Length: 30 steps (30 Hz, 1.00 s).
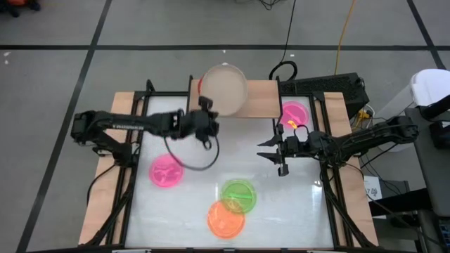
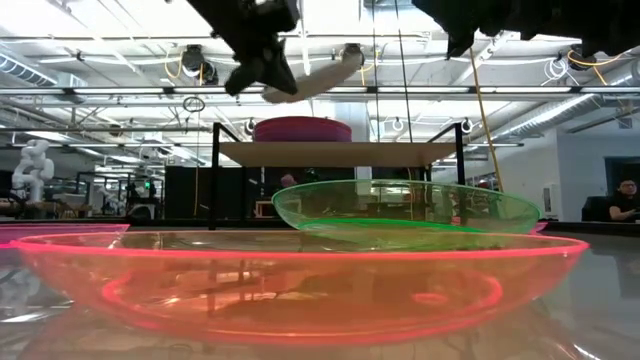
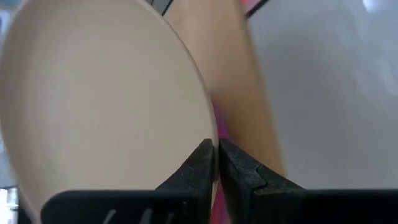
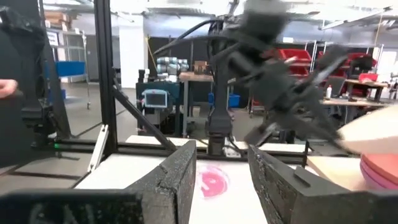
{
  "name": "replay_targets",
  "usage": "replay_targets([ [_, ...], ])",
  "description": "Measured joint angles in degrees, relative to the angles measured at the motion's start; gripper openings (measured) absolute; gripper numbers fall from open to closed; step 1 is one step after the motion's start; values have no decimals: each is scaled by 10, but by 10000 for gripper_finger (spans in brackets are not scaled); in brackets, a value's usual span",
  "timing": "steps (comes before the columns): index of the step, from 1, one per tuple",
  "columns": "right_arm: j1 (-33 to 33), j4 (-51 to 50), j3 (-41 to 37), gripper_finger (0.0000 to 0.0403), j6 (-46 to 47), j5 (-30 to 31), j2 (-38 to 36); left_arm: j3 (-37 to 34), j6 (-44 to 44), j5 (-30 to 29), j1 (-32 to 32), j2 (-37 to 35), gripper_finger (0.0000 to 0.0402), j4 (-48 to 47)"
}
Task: Place and stack plates onto a shelf
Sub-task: Stack the gray plate on top of the orange plate on the shelf, then put the green plate on the shelf
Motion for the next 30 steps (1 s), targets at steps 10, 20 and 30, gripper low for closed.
replay_targets([
  [10,0,-12,0,128,0,0,0,0,-85,93,116,0,31,-11],
  [20,-1,-13,0,128,-1,0,0,0,-116,93,99,0,115,-9],
  [30,0,-44,0,128,-7,0,0,27,-64,-45,6,-48,158,9],
])
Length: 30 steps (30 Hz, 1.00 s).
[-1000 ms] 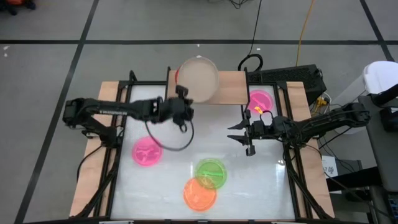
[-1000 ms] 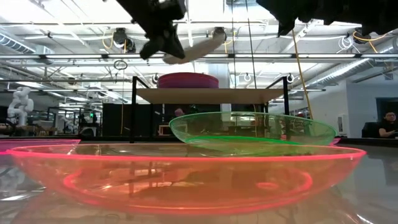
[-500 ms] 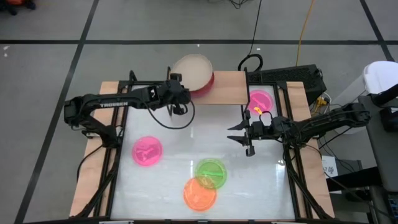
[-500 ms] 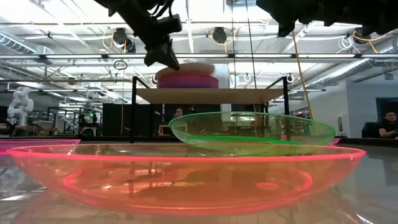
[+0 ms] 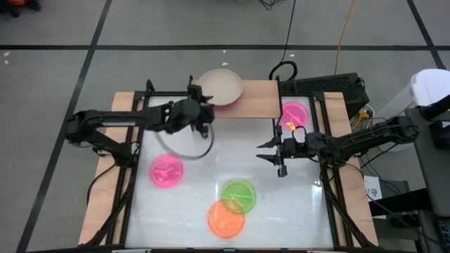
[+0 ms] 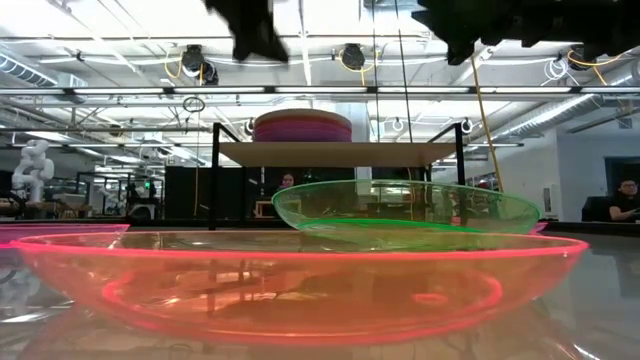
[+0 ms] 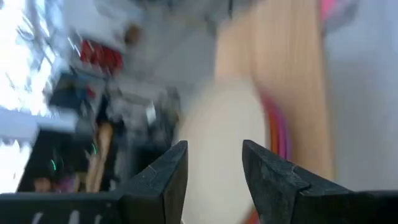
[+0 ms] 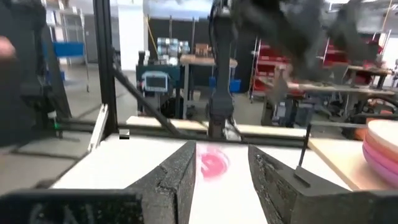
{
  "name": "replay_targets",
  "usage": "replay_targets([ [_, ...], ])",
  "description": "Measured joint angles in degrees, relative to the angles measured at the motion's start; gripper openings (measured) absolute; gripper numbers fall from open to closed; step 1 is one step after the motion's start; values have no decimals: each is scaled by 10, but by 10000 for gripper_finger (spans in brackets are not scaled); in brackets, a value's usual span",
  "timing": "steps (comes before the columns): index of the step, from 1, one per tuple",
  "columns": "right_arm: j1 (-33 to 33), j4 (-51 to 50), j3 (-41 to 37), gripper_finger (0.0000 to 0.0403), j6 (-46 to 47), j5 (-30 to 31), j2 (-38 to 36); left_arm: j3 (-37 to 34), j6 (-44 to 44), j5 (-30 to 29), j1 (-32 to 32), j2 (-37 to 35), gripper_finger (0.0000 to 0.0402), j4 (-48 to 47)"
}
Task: Place and stack plates onto a shelf
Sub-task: Put the green plate on the shelf
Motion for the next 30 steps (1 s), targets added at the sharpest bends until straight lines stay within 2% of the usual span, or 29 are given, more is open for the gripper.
replay_targets([
  [3,0,-18,0,128,-10,1,0,41,-24,-19,-69,-37,159,0],
  [5,0,-28,0,128,-6,9,0,63,-80,-15,-113,-65,159,2],
  [8,0,-43,0,128,24,15,0,70,-169,60,-172,-111,159,-4],
  [10,0,-58,0,128,45,15,0,56,-210,100,-211,-138,159,-23],
  [14,0,-68,0,128,54,14,0,-15,-305,107,-291,-173,159,3],
  [18,0,-63,0,128,53,13,0,-140,-323,64,-373,-168,159,164],
  [21,1,-56,0,128,72,1,0,-235,-274,15,-404,-145,159,367],
  [24,2,-55,0,128,90,-49,1,-308,-213,5,-411,-126,159,538],
  [27,23,-61,0,128,102,-103,17,-358,-182,5,-403,-118,159,632],
  [30,73,-56,0,128,102,-109,54,-386,-194,0,-386,-118,159,665],
])
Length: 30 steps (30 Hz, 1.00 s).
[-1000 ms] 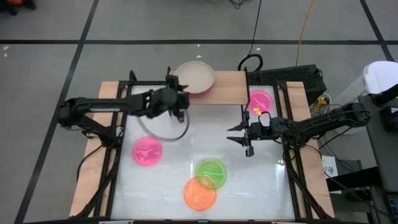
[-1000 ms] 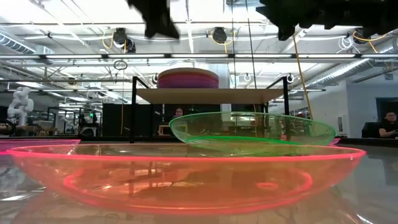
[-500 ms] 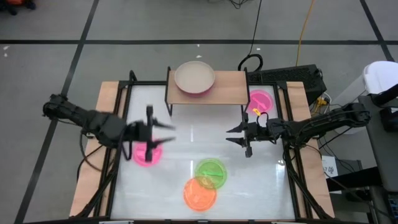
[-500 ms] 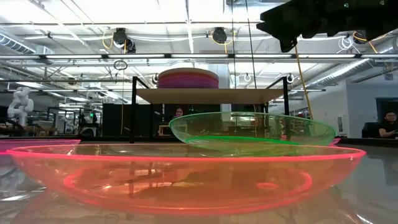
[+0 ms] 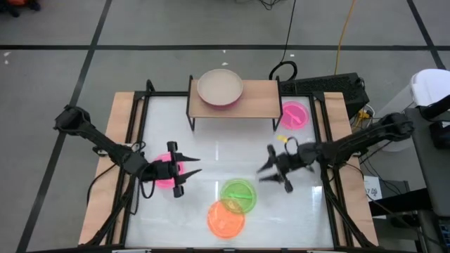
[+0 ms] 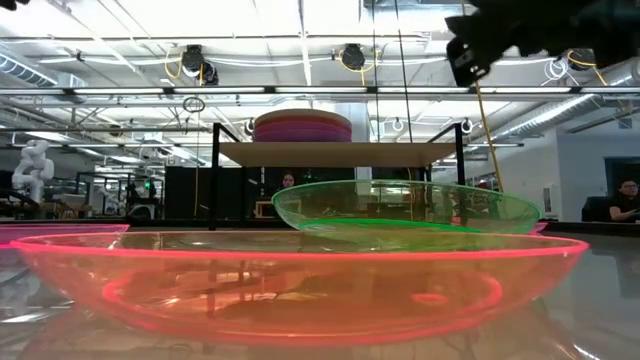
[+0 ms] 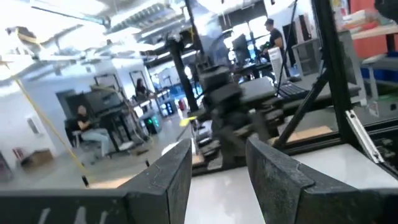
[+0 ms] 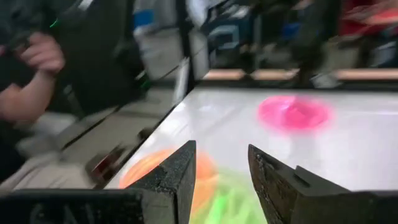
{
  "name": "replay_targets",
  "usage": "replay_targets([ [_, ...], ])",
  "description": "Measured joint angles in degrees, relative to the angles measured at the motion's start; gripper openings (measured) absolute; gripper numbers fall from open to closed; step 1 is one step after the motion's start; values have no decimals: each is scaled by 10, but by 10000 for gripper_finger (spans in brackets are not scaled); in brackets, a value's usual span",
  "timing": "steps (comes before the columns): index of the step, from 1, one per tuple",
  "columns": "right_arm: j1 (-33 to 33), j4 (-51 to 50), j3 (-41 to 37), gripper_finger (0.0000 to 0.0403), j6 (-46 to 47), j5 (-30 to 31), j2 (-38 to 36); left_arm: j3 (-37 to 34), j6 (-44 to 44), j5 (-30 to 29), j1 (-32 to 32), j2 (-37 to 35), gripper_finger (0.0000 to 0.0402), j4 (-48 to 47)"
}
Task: Place and stack plates onto a shelf
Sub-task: Put the green plate on the shelf
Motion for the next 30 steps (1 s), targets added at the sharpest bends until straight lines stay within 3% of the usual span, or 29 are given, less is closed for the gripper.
replay_targets([
  [9,136,89,3,128,23,54,152,-22,-80,3,27,0,159,-7],
  [14,178,59,23,128,-35,114,212,-22,-95,3,36,0,159,-13],
  [20,194,-63,76,128,-90,184,275,-22,-117,4,43,0,159,-35],
  [30,195,-72,109,128,-135,190,344,-22,-145,4,52,0,159,-60],
])
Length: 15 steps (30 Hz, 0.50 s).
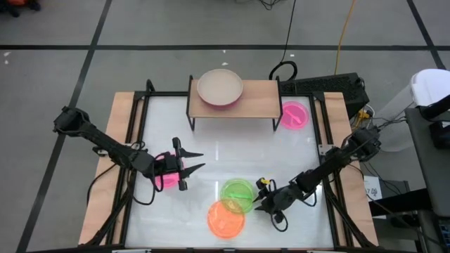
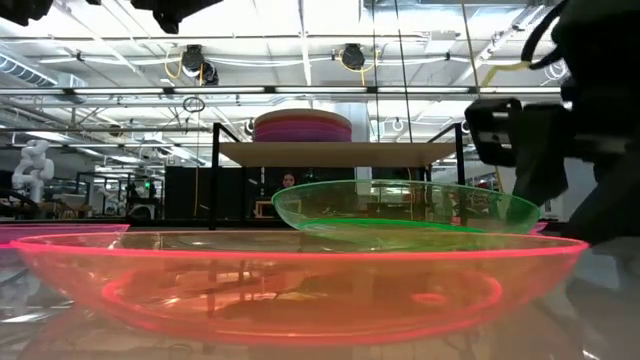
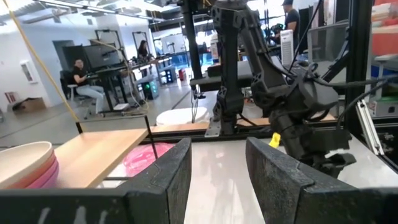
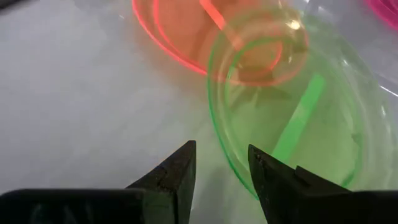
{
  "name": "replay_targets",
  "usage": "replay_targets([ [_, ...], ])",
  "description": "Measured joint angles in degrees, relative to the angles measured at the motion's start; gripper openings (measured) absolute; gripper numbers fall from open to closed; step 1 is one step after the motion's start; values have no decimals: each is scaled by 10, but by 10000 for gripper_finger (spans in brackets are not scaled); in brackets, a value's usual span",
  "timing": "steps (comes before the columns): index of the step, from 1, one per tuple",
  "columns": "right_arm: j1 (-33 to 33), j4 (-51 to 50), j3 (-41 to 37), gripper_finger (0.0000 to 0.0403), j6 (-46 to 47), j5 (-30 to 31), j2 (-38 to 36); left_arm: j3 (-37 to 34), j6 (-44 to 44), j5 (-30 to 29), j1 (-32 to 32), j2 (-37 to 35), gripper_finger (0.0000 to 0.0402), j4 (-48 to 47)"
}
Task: Place and stack plates onto a shelf
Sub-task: Put the green plate on the shelf
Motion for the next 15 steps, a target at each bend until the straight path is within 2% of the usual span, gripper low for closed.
replay_targets([
  [9,0,-5,0,116,-2,67,12,0,2,0,0,0,159,-1],
  [12,0,-4,0,82,-10,67,12,0,1,0,1,0,159,-1],
  [15,0,-4,0,28,-7,67,12,0,1,0,0,0,159,-1],
])
